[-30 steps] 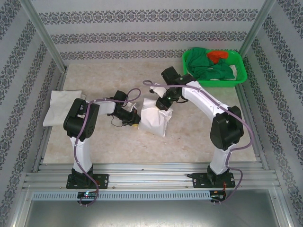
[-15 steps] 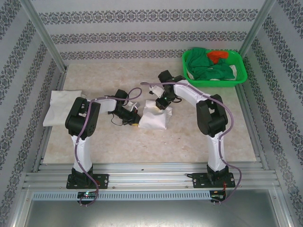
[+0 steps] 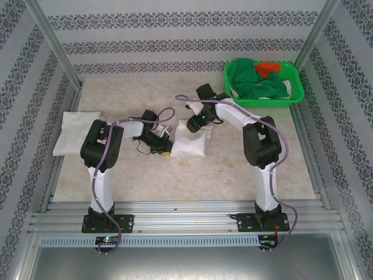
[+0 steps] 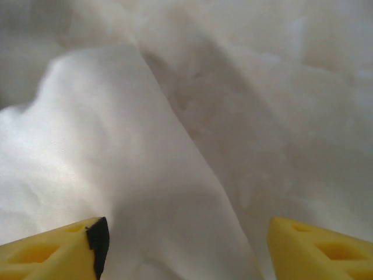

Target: Fold and stack the t-shirts

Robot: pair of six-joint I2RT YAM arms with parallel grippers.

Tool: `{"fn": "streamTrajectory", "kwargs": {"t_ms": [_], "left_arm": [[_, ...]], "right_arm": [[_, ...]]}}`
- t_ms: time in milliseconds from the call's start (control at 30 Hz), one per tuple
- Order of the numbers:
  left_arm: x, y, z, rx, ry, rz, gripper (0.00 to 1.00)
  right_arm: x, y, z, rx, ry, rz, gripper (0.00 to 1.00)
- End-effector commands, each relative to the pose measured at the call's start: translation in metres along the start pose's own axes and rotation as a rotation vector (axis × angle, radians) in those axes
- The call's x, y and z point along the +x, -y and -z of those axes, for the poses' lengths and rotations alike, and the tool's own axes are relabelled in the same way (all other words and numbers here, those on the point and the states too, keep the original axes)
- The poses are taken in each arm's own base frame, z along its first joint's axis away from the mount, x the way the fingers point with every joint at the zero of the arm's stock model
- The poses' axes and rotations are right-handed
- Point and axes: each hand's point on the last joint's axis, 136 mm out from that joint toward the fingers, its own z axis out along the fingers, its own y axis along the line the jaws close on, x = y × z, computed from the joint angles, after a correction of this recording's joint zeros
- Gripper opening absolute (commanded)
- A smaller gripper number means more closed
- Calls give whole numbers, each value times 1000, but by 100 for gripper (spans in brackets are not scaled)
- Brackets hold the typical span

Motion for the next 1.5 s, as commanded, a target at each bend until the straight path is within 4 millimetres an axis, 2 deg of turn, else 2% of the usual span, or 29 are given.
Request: {"fn": "streamTrajectory", "kwargs": {"t_ms": [0, 167, 300, 433, 500, 533, 667, 833, 1000, 1067, 1133, 1267, 1333, 1467], "left_arm": [[12, -45, 7, -184, 10, 56, 17], [11, -26, 34, -215, 127, -9, 32], [5, -5, 62, -228, 274, -81, 46], [-20, 16, 89, -229, 447, -125, 61], [-37, 25, 96, -213, 494, -124, 71], [-46, 29, 96, -198, 506, -120, 74], [-83, 33, 87, -167, 502, -80, 77], [-108, 26, 68, -174, 459, -36, 78], [-119, 26, 57, -132, 446, -10, 64], [-122, 30, 55, -110, 449, -19, 57], [-125, 37, 55, -85, 452, -34, 48], [-128, 50, 56, -57, 466, -61, 43], [-127, 51, 54, -49, 461, -55, 43], [-119, 37, 44, -80, 434, -22, 46]], "right_arm": [[-32, 13, 55, 62, 167, -116, 76], [-31, 22, 86, 85, 255, -293, 81], [-12, 30, 98, 106, 280, -546, 86], [13, 24, 88, 57, 281, -781, 89], [22, 16, 77, 20, 259, -843, 89], [27, 12, 71, 4, 243, -869, 89], [33, -4, 47, -76, 185, -927, 89], [37, -14, 18, -150, 96, -965, 89], [35, -23, -4, -226, 22, -975, 85], [28, -26, -7, -253, 25, -960, 77], [23, -29, -7, -274, 26, -946, 63], [18, -30, -1, -286, 44, -913, 39], [15, -31, 2, -289, 56, -901, 33], [14, -30, 2, -287, 64, -899, 32]]}}
